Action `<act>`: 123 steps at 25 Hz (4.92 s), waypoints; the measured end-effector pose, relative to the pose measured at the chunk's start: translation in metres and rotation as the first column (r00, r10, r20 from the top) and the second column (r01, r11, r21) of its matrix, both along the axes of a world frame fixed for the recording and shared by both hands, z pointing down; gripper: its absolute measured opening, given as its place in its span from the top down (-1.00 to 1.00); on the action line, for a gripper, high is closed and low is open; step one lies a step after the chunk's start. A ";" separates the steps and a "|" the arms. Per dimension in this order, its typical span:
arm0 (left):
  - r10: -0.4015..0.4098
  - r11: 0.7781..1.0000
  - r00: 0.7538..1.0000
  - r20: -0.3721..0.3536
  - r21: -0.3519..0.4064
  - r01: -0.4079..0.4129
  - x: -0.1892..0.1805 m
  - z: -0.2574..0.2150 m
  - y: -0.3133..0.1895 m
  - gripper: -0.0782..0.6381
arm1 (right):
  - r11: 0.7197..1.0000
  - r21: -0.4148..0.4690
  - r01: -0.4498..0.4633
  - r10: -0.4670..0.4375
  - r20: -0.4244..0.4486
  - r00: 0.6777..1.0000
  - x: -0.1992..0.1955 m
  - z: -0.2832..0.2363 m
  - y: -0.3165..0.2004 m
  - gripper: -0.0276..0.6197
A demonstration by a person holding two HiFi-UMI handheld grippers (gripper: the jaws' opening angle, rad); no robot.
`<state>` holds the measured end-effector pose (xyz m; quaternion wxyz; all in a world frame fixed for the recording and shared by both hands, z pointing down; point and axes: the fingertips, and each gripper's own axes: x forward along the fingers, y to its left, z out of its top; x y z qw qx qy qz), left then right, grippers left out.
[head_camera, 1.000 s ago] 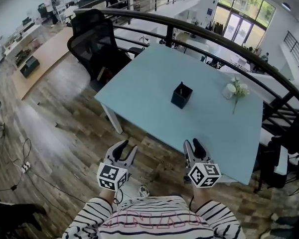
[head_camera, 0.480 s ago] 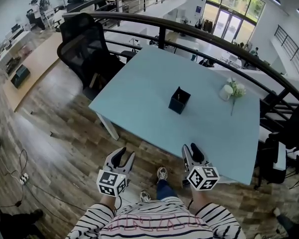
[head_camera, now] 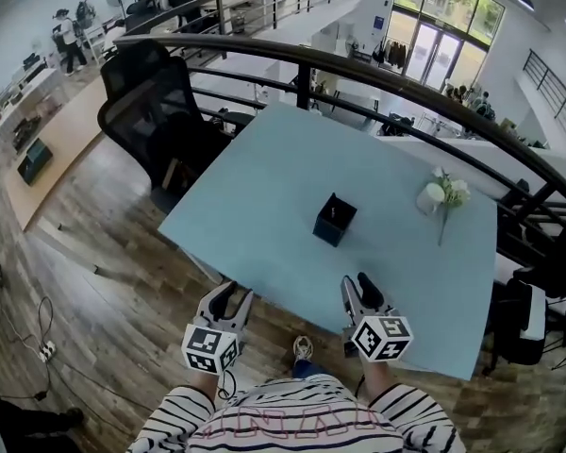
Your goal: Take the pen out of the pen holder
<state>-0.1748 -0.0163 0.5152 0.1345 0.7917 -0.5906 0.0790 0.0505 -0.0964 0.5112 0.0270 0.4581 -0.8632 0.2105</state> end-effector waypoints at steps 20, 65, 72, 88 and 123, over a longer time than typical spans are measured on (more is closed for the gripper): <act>0.055 0.998 0.998 0.040 0.001 -0.055 0.049 -0.001 -0.140 0.43 | 0.997 0.007 0.078 -0.078 -0.040 0.996 0.015 0.004 -0.125 0.41; 0.378 0.925 0.926 -0.010 -0.031 -0.378 -0.025 0.022 -0.266 0.43 | 0.994 -0.104 -0.016 -0.036 -0.483 0.875 -0.079 0.067 -0.266 0.48; 0.370 0.928 0.929 -0.022 -0.038 -0.371 -0.027 0.027 -0.269 0.43 | 0.985 -0.170 -0.004 -0.089 -0.535 0.840 -0.081 0.078 -0.271 0.57; 0.346 0.937 0.938 -0.033 -0.044 -0.347 -0.030 0.031 -0.264 0.43 | 0.980 -0.197 0.021 -0.137 -0.596 0.791 -0.083 0.085 -0.268 0.74; 0.351 0.936 0.935 0.059 0.014 -0.352 0.037 -0.002 -0.244 0.53 | 0.990 0.097 -0.106 0.123 -0.195 0.973 0.006 -0.052 -0.170 0.75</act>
